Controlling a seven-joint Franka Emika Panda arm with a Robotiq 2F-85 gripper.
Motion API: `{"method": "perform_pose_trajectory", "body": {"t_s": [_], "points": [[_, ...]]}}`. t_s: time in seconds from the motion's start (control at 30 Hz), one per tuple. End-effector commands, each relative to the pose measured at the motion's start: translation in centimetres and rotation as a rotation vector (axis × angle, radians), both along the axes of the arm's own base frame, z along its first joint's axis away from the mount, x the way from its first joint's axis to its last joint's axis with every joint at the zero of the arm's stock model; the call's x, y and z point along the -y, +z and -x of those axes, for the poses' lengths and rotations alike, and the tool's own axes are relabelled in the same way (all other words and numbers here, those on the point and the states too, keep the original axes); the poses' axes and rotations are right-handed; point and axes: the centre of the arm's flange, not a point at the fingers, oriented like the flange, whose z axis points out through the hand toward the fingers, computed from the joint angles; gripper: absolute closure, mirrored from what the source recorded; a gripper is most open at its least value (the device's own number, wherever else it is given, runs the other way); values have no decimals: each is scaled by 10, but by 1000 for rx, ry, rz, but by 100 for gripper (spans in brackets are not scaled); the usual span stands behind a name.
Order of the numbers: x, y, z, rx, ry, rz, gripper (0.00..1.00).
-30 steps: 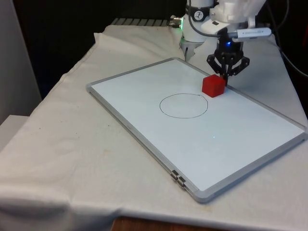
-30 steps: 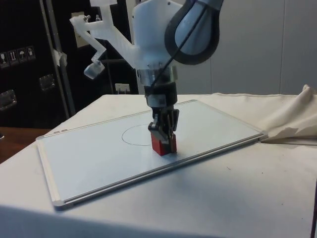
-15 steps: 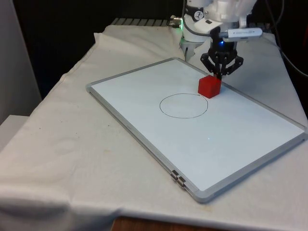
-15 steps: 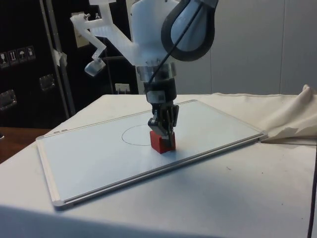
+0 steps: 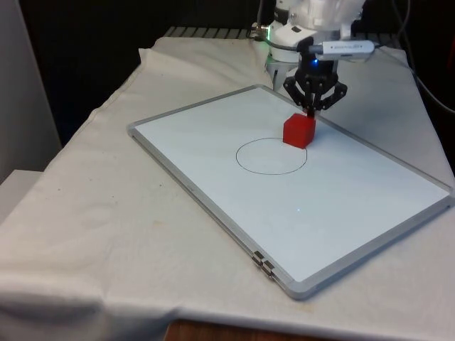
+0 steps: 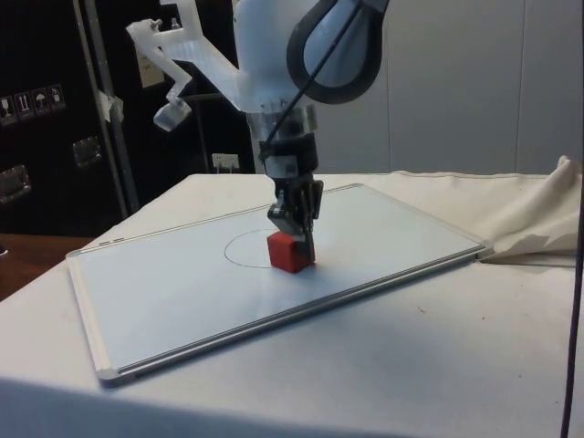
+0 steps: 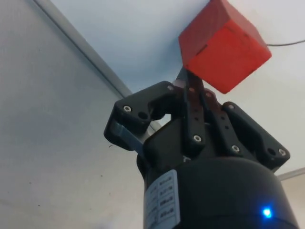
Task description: Push the cube into the marked area.
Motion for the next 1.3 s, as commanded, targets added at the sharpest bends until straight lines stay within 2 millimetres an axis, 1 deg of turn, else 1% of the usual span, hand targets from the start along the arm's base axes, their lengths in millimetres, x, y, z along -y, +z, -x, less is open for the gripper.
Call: {"method": "perform_pose_trajectory", "body": {"t_s": [0.0,0.03,0.07,0.17,0.3,0.63,0.83,0.9,1.03,1.2,1.23,1.27], "points": [[1,1,-5,-3,-3,15,100],[0,2,-7,-2,-5,16,100],[0,3,-5,1,-1,5,100],[-1,7,-16,-1,-11,19,100],[-1,7,-22,-2,-18,19,100],[2,6,-24,-6,-25,15,100],[11,-2,-29,-23,-38,39,100],[10,-1,-28,-18,-35,27,100],[14,-3,-37,-32,-43,62,100],[15,-5,-50,-38,-41,98,100],[13,-4,-48,-34,-39,84,100],[15,-5,-52,-39,-41,103,100]]}}
